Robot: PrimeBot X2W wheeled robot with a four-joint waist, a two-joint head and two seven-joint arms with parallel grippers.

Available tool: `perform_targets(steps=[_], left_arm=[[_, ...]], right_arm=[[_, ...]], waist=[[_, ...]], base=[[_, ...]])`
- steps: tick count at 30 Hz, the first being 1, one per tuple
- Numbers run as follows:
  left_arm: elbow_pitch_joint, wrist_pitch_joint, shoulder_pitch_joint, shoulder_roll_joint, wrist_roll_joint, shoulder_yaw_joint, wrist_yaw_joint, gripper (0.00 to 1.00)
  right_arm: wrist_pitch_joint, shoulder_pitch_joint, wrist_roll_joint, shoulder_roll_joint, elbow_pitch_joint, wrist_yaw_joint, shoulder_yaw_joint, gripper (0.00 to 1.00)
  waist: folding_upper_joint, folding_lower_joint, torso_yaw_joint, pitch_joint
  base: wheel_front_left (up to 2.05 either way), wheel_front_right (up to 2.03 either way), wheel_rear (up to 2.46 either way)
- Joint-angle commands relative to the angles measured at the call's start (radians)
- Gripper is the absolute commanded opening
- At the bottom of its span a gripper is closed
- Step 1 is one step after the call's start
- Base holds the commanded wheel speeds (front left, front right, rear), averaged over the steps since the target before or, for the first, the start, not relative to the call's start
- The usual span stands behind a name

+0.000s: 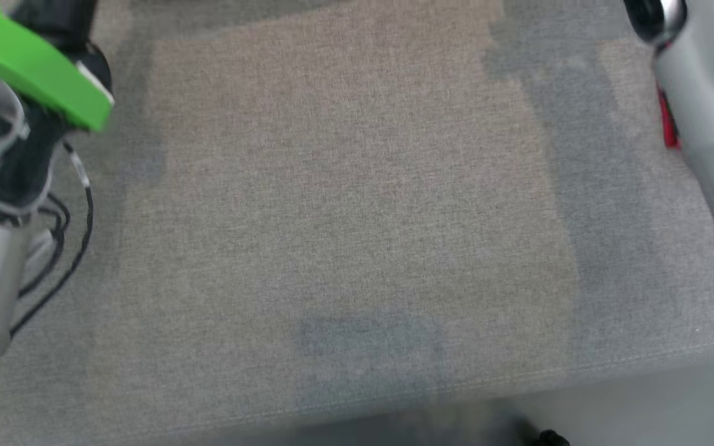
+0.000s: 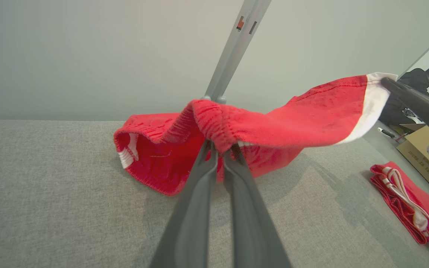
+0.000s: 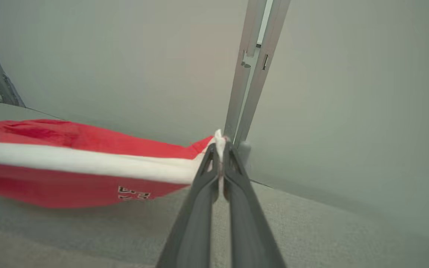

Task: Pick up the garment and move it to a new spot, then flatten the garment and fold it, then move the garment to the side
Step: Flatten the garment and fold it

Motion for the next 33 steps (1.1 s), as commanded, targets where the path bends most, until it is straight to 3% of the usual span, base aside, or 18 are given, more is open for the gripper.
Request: perform_targets(steps=[1,7,13,22,33], left_arm=[[-0.014,0.007,0.036,0.02,0.006,-0.01,-0.001,0.0],[-0.065,0.035,0.189,0.081,0.101,-0.106,0.027,0.0],[-0.101,0.012,0.331,0.069,0.144,-0.157,0.095,0.0],[-0.123,-0.017,0.512,0.041,0.149,-0.191,0.206,0.0],[-0.198,0.083,0.667,0.1,0.215,-0.295,0.301,0.0]], right_arm=[[0.034,0.041,0.025,-0.035,-0.034,-0.002,0.021,0.0],[0.247,0.253,0.142,-0.176,-0.223,-0.002,0.049,0.0],[0.468,0.518,0.169,-0.265,-0.406,-0.002,-0.046,0.0],[0.658,0.881,0.13,-0.187,-0.67,-0.003,-0.272,0.0],[0.842,1.163,0.114,-0.087,-0.9,-0.003,-0.4,0.0]], waist=[[0.0,-0.0001,0.012,-0.055],[0.0,-0.0001,0.028,-0.147],[0.0,-0.0001,0.045,-0.238],[0.0,-0.0001,0.042,-0.336],[0.0,-0.0001,0.056,-0.399]], base=[[0.0,0.0,0.0],[0.0,0.0,0.0],[0.0,0.0,0.0],[0.0,0.0,0.0],[0.0,0.0,0.0]])
